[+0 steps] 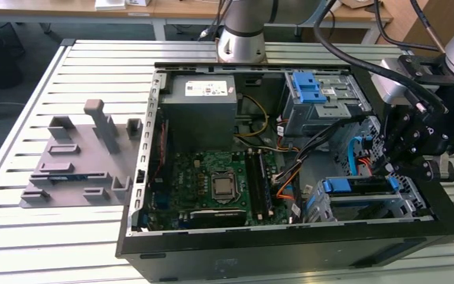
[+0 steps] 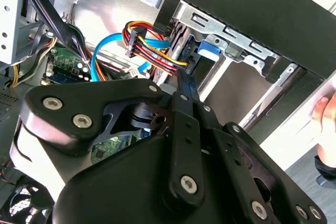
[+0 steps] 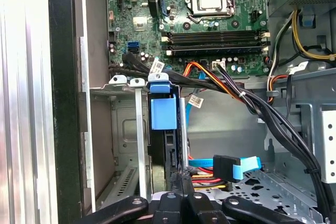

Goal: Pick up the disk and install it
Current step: 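Insert the second disk wire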

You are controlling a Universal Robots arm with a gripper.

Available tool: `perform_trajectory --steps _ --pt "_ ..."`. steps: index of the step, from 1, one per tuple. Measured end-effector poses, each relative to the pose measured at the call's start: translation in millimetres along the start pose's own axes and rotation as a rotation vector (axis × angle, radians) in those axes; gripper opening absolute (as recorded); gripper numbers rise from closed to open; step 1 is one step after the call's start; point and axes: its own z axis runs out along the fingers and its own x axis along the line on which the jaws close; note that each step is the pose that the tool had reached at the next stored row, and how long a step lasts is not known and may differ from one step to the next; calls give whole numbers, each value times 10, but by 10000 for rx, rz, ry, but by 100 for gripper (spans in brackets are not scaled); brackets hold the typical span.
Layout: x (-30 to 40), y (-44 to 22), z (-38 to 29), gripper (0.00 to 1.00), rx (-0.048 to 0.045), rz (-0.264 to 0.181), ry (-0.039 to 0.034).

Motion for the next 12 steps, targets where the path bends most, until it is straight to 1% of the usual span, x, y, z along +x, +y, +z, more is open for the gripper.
perform_trajectory --steps 10,12 --pt "0 0 0 11 0 0 -7" --pt "1 11 1 11 0 -1 -9"
